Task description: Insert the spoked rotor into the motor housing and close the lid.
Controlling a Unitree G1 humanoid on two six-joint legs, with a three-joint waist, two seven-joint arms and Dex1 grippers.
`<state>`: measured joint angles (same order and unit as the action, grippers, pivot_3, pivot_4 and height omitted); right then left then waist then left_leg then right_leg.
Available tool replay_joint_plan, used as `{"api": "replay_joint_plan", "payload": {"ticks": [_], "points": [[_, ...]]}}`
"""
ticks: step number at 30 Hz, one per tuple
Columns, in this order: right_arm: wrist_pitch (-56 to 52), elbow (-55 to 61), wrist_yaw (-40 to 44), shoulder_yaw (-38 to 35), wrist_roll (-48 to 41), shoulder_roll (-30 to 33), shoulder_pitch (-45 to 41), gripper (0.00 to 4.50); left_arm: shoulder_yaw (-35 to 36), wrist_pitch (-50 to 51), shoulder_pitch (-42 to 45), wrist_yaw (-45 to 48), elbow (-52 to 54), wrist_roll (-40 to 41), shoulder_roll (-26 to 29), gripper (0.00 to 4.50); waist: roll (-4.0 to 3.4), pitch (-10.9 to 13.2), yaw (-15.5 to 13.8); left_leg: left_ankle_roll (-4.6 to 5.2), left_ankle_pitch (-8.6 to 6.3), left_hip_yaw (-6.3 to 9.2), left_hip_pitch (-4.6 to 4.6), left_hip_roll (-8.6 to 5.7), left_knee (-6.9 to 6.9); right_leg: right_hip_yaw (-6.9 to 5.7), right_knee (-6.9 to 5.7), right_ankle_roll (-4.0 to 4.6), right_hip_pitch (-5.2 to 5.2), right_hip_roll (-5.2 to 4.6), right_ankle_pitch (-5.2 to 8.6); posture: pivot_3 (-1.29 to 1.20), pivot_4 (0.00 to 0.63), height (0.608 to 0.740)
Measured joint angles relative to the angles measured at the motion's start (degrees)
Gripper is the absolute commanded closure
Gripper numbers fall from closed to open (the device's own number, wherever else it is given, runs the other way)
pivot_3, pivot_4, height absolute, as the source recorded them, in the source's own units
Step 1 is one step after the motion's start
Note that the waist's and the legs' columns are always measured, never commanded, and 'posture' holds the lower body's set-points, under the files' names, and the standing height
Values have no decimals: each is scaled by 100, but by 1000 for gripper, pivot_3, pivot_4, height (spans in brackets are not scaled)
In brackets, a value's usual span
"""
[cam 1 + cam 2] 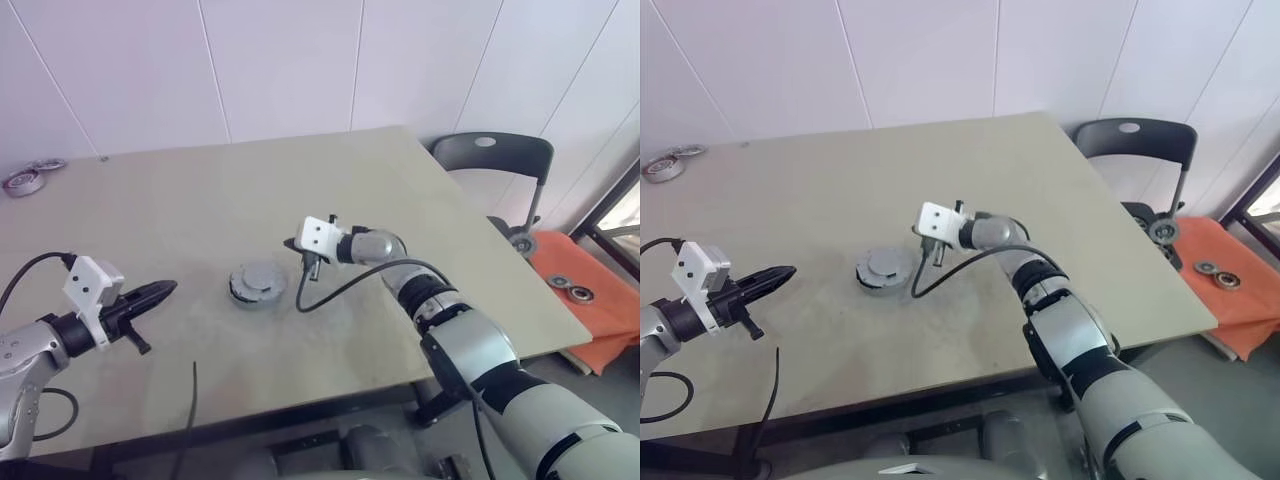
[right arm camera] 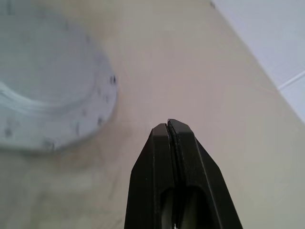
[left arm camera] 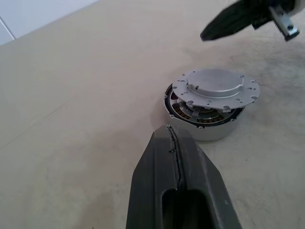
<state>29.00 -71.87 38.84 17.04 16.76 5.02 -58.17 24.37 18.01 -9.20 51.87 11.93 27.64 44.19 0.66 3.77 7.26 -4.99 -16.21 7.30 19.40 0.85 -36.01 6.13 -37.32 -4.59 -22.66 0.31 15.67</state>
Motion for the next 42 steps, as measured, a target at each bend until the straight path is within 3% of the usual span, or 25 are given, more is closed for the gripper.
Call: {"api": "replay_joint_plan", "payload": {"ticks": [4,10,13,16,20,24,29,42], "points": [[-2,-82,-64,-28,21,-41,56,4480,-20,1,2,-4,5,1,-1,4500,0,0,12,0,0,0,-2,0,1,0,-3,0,0,0,0,0,0,740],[-653,138,1770,-1031,-1315,-127,-53,4480,-28,45,-64,-21,74,56,-79,4500,-1,1,5,0,0,3,-3,1,-1,-1,-3,-3,5,0,-2,0,0,740],[-816,675,2562,-1176,-1709,-133,-88,3901,-26,87,-89,-41,142,144,-145,4500,-6,4,2,0,0,10,-6,1,-1,-7,-3,-3,9,0,-1,0,0,740],[-519,1034,3154,-914,-1681,-178,-4,2928,-26,125,-86,-34,166,163,-141,4500,-12,7,3,0,0,12,-8,1,0,-10,-4,-4,11,1,-1,0,0,740],[258,876,3079,-282,-1073,-217,152,1577,-8,153,-80,-54,179,169,-137,4500,-13,7,2,0,0,10,-5,0,-5,-9,-3,-3,9,0,-1,0,0,740],[831,413,2109,277,-229,-262,-10,1577,102,179,-229,-143,408,185,-147,4500,-11,6,5,0,0,10,-5,1,-4,-7,-4,-1,6,0,-1,0,0,740],[900,84,1347,291,-118,-470,-272,1577,224,192,-599,-243,668,262,-249,4500,-14,8,2,0,0,11,-5,1,-3,-7,-8,0,4,0,-1,0,0,740],[1145,10,1150,397,174,-87,-274,1577,289,193,-449,-344,635,305,-315,4500,-7,3,11,0,0,10,-9,0,-9,-7,-7,1,12,1,0,0,0,740]]}}
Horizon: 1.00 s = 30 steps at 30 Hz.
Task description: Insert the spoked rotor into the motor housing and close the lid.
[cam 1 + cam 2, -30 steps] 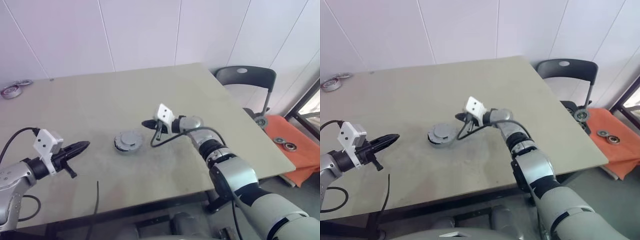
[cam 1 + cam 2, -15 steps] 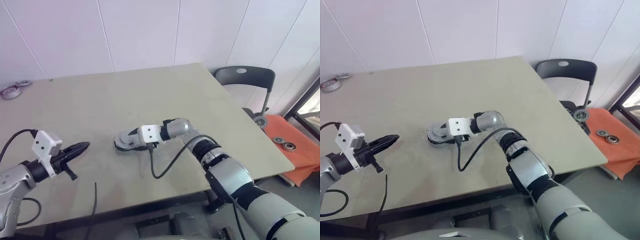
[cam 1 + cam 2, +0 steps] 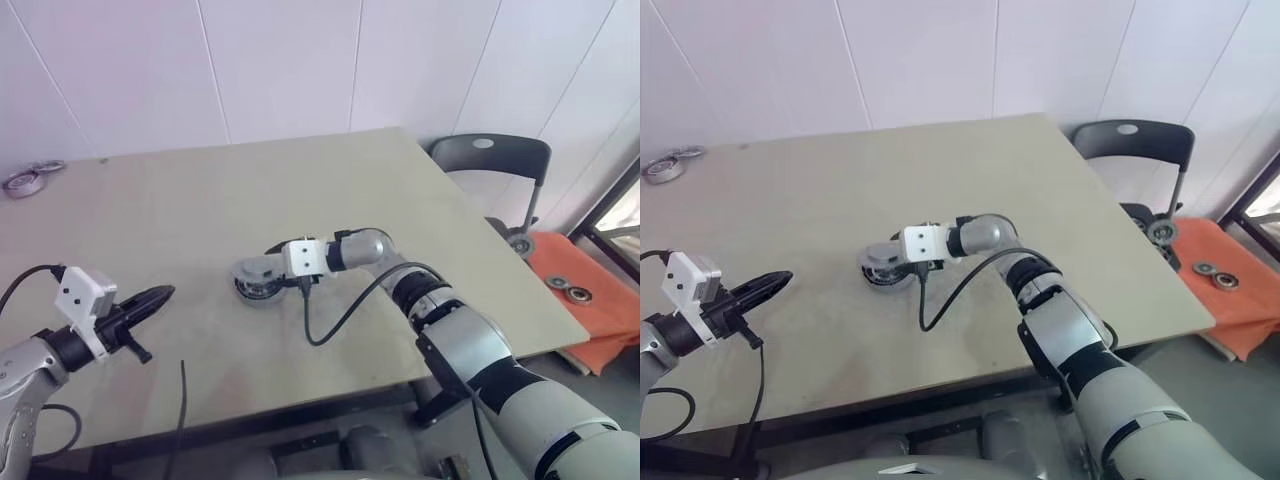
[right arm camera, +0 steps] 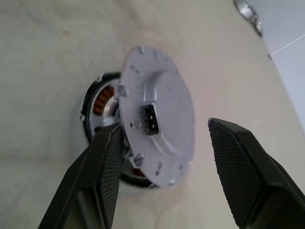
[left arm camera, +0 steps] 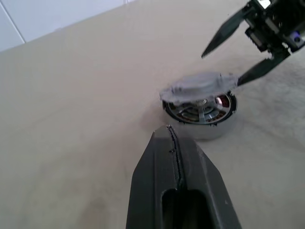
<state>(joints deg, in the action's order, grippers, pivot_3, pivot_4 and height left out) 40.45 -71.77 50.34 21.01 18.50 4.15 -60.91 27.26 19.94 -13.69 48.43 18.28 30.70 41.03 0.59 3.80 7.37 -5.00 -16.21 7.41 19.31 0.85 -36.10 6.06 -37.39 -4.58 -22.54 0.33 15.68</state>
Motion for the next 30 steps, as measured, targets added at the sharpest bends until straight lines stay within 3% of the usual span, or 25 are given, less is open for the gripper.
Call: {"api": "replay_joint_plan", "payload": {"ticks": [11,14,18,21,30], "points": [[143,-1,-53,58,117,-10,117,1577,-128,1,223,14,-147,-10,30,4500,3,-2,-16,0,0,1,0,0,1,-1,0,-1,2,0,-1,0,0,740],[148,0,-48,58,135,-12,177,2165,-128,1,231,15,-167,-11,30,4500,4,-3,-13,0,0,1,-2,0,0,-1,0,-1,3,0,-1,0,0,740],[193,59,16,3,33,-22,204,3495,-131,0,275,20,-231,-13,30,4500,4,-3,-11,0,0,1,-3,0,1,-1,-2,-1,4,0,-1,0,0,740],[209,193,-19,-153,-99,-12,118,4185,-134,-1,321,23,-265,-19,33,4500,2,-3,-11,0,0,1,-13,0,0,-1,-2,-1,13,0,-1,0,0,740],[150,192,-50,-159,-96,-11,92,4185,-173,-15,441,44,-361,-23,52,4500,2,-4,-6,0,0,0,-18,0,2,0,-2,-1,17,0,0,0,0,740]]}}
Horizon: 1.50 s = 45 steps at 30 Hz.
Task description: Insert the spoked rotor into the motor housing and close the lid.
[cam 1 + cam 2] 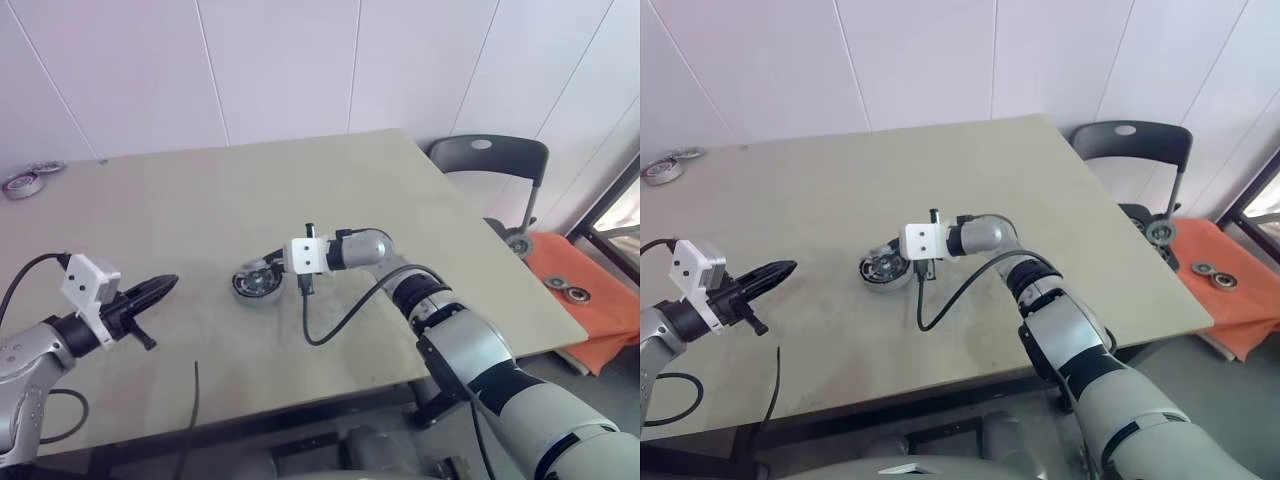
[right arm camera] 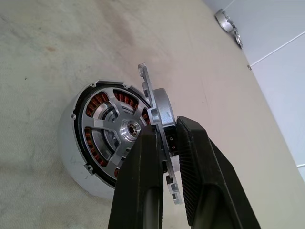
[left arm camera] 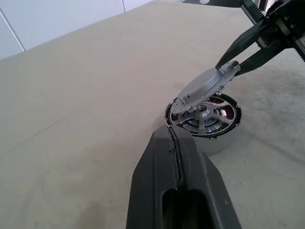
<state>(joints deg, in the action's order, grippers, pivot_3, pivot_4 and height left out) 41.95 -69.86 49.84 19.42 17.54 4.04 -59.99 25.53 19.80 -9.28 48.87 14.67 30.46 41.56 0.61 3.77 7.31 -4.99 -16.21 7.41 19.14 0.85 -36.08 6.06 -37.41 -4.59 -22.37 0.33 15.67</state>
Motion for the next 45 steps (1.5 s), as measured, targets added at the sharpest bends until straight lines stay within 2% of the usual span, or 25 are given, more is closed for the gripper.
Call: {"api": "replay_joint_plan", "payload": {"ticks": [6,10,14,19,37,45], "points": [[-24,3,53,-1,-13,3,-1,4185,-1,-2,53,8,-12,-1,7,4500,0,0,0,0,0,0,0,0,0,0,0,0,0,0,0,0,0,740],[-347,374,1108,-57,-359,135,-36,4185,-3,-2,60,13,-31,-2,9,4500,-1,-1,-5,0,0,0,-4,0,2,0,2,-2,5,0,0,0,0,740],[-1830,1245,2429,-102,-747,270,-159,4185,-51,-3,137,9,-92,-9,9,4500,-11,-20,-6,1,-1,1,-6,0,10,-1,4,-5,4,0,1,0,0,740],[-3356,2303,3238,-3,-846,409,-166,4185,-193,-9,277,0,-131,-63,8,4500,-28,-43,-22,3,-2,1,-4,0,18,-2,11,-12,2,-2,6,0,0,740],[-4168,3379,3278,347,-844,860,66,4185,-302,-68,443,11,-334,-124,-87,4500,-25,-46,-53,3,-3,0,11,-2,17,-4,27,-13,-1,-7,7,0,0,740],[-4564,3612,3452,514,-906,1147,25,4185,-439,-75,577,75,-504,-132,-96,4500,-28,-53,-201,5,-5,0,15,-6,17,-7,35,-19,-1,-12,11,0,0,740]]}}
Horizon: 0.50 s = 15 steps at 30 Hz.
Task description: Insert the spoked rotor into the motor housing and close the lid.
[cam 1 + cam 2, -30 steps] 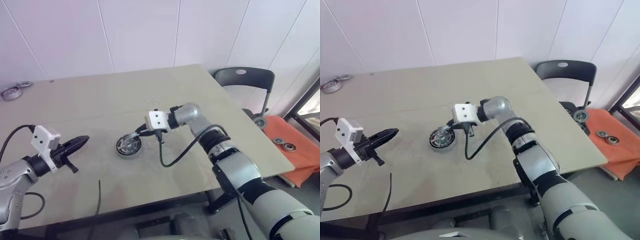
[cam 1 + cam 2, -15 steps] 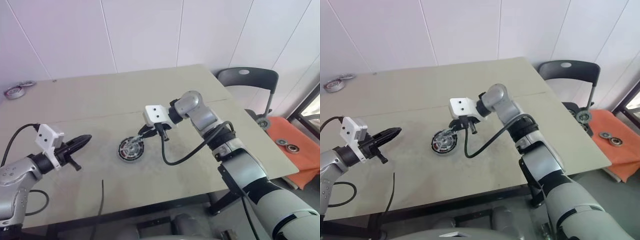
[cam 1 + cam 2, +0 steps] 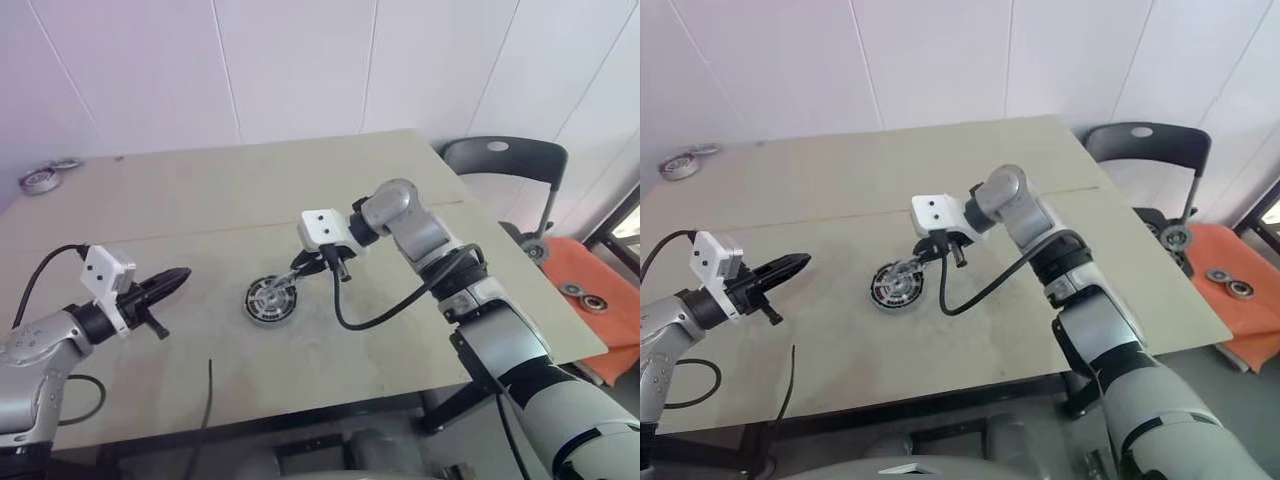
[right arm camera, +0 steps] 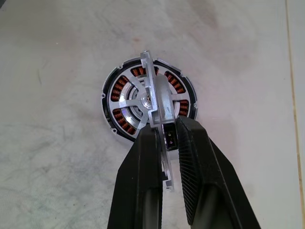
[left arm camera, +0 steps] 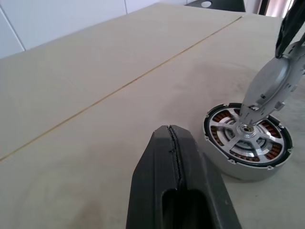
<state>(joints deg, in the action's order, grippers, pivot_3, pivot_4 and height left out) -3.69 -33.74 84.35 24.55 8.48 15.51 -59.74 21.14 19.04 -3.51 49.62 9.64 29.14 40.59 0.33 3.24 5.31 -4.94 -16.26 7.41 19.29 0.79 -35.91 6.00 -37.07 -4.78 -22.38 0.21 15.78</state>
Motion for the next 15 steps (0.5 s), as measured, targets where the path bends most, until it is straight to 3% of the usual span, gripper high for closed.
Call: {"api": "replay_joint_plan", "payload": {"ticks": [15], "points": [[-1105,278,508,803,-811,458,-228,4185,-162,-83,154,32,-66,-53,-74,4500,1,-3,22,5,-3,1,-2,-8,-12,-3,-8,-12,3,-8,8,0,0,740]]}}
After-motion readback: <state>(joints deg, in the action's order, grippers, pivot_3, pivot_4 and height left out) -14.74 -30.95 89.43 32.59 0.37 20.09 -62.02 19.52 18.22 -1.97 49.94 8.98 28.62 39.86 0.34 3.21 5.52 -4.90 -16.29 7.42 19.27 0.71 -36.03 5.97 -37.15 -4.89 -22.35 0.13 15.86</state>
